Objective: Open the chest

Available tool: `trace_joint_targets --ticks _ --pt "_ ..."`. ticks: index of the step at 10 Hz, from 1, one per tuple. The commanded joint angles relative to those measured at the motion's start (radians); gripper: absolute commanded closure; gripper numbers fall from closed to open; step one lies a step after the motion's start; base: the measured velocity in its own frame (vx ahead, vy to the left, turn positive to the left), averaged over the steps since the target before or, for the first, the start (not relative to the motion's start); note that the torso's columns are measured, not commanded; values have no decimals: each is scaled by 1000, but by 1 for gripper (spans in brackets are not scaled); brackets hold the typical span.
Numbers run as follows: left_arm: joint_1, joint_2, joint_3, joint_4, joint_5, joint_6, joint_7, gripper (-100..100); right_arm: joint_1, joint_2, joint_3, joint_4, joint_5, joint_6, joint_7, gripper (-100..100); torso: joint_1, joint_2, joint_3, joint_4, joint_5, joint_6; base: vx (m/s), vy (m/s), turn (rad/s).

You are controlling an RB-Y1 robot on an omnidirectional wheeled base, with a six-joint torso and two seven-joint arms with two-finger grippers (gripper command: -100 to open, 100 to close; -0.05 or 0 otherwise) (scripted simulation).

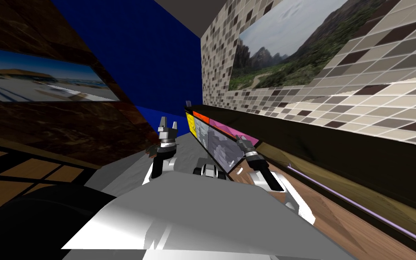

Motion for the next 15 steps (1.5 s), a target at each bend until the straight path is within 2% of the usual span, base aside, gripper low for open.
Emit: trace_joint_targets --ticks 1,2,4,5,7,8,10,11,13,14,15 --pt "0 0 0 0 0 0 0 0 -10 -14 -14 -2 5 27 65 -100 0 -1 -1 -1 0 0 4 -9 1" --pt "0 0 0 0 0 0 0 0 -14 -41 -9 -11 16 70 101 -100 0 -1 -1 0 0 0 6 -5 44" --pt "0 0 0 0 0 0 0 0 -14 -41 -9 -11 16 70 142 -100 1 -3 -2 -1 0 -1 -2 -12 13" --pt "0 0 0 0 0 0 0 0 -19 -68 -4 -19 26 114 178 -100 1 -3 -2 -1 0 -1 -12 -18 42" --pt "0 0 0 0 0 0 0 0 -19 -68 -4 -19 26 114 218 -100 0 -3 -1 -2 -1 -1 -6 -19 24" --pt "0 0 0 0 0 0 0 0 -26 -94 1 -27 36 156 254 -100 1 -3 -1 -2 -1 0 -1 0 57" --pt "0 0 0 0 0 0 0 0 -26 -94 1 -27 36 158 293 -100 2 -4 -2 -3 -1 -2 -2 3 14" --pt "0 0 0 0 0 0 0 0 -34 -119 7 -35 45 202 331 -100 1 -5 -2 -2 -1 -2 -12 -7 49" --pt "0 0 0 0 0 0 0 0 -34 -119 7 -35 45 202 365 -100 0 -6 -3 -3 -1 -3 0 -14 35" --pt "0 0 0 0 0 0 0 0 -43 -143 14 -42 53 246 402 -100 1 -7 -4 -4 -1 -1 -8 -11 71" --pt "0 0 0 0 0 0 0 0 -43 -143 14 -42 53 246 426 -100 1 -7 -3 -6 -1 -2 -16 -12 40"
